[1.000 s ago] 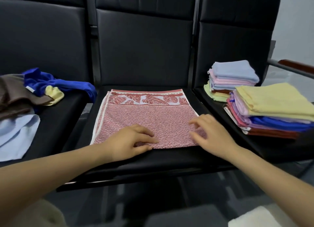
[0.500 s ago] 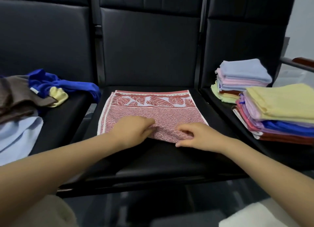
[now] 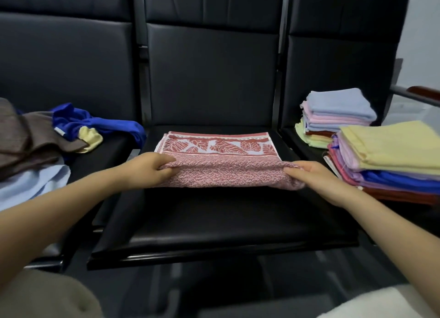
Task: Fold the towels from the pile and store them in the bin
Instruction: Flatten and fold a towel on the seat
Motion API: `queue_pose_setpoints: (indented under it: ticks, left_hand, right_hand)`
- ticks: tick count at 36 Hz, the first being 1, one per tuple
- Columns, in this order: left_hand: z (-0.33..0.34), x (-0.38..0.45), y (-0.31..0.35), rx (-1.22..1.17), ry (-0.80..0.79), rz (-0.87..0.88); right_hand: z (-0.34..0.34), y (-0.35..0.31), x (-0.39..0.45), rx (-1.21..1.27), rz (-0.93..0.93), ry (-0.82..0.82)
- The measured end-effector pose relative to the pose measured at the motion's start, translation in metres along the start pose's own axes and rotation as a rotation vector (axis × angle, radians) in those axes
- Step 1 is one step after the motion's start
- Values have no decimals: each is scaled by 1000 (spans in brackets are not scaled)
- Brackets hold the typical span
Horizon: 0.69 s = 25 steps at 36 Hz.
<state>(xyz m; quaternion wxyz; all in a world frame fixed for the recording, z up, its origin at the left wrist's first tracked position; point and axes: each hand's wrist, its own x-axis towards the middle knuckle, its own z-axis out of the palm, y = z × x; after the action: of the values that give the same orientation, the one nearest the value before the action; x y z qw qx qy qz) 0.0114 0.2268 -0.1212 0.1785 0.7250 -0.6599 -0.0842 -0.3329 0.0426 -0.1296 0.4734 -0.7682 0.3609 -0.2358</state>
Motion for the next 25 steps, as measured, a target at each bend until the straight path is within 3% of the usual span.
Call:
queue_pose_setpoints:
  ticks: [8, 14, 21, 25]
  left_hand:
    - [-7, -12, 15, -254, -77, -37]
    - [-19, 8, 7, -125, 219, -112]
    - [-11, 52, -12, 112, 374, -174]
    - [-3, 71, -27, 239, 289, -244]
  right_hand:
    - [-3, -13, -4, -57, 175, -69]
    - [-8, -25, 13, -93, 122, 33]
    - [1, -21, 60, -99, 67, 297]
    - [7, -13, 82, -345, 160, 323]
